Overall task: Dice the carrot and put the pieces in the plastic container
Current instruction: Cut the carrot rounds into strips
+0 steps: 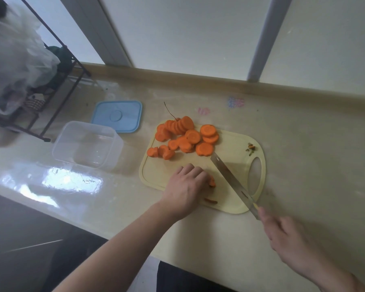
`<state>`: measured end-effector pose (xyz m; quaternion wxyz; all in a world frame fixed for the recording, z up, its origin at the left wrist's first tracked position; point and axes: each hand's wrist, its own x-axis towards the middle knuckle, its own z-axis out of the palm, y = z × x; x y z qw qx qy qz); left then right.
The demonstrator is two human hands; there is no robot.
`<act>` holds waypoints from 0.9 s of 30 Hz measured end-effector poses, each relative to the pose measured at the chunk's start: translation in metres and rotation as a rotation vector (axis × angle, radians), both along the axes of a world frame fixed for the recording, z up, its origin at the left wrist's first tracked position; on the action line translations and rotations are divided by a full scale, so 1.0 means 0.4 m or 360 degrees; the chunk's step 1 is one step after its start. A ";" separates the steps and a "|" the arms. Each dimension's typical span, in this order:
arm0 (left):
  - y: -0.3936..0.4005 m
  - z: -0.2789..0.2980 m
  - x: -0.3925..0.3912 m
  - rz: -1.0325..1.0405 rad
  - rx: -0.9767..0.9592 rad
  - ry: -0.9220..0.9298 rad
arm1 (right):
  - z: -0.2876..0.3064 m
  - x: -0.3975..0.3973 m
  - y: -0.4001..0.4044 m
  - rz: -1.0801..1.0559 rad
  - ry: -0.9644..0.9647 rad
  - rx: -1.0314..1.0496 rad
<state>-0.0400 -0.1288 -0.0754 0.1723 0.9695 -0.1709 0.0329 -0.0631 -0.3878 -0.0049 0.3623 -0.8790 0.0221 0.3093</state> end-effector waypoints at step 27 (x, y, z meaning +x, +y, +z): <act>-0.069 0.172 -0.015 0.0382 -0.1699 0.1348 | 0.034 0.082 0.139 -0.0748 0.0502 0.1136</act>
